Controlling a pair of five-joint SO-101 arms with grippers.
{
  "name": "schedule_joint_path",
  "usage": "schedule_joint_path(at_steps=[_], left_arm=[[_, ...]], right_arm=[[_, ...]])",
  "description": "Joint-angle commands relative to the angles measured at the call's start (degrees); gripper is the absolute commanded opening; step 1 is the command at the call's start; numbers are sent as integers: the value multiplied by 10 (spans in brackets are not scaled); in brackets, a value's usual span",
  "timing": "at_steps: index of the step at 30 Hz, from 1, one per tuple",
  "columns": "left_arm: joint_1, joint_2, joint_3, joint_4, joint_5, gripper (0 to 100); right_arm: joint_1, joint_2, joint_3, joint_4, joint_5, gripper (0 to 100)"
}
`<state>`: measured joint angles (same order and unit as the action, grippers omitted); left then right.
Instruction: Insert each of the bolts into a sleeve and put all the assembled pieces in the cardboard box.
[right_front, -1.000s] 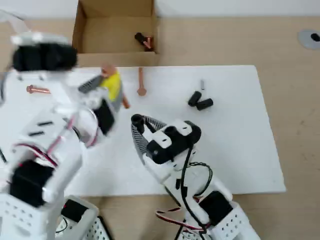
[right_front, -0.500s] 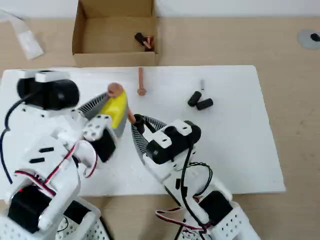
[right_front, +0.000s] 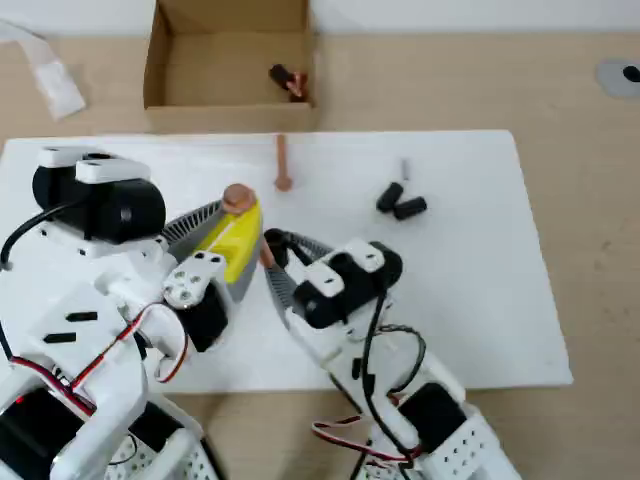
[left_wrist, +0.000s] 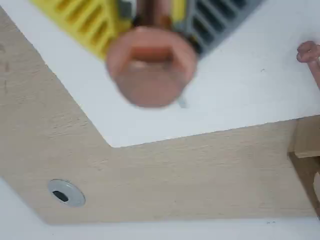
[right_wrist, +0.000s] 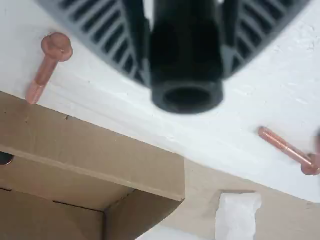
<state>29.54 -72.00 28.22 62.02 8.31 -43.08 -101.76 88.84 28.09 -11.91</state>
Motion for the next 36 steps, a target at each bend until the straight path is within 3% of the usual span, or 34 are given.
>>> schedule_joint_path(at_steps=[1,11,19,36], left_arm=[[5,-2,-20,-6,-6,3],[-17,-7,88,-118,-7,2],[-62,-7,89,-120,-42,2],[-42,-7,111,-109,-9,2]], right_arm=[[-9,-8,-8,0,-5,9],[-8,-8,-10,0,-5,9],[-8,-8,-10,0,-5,9],[-8,-8,-9,0,-5,9]])
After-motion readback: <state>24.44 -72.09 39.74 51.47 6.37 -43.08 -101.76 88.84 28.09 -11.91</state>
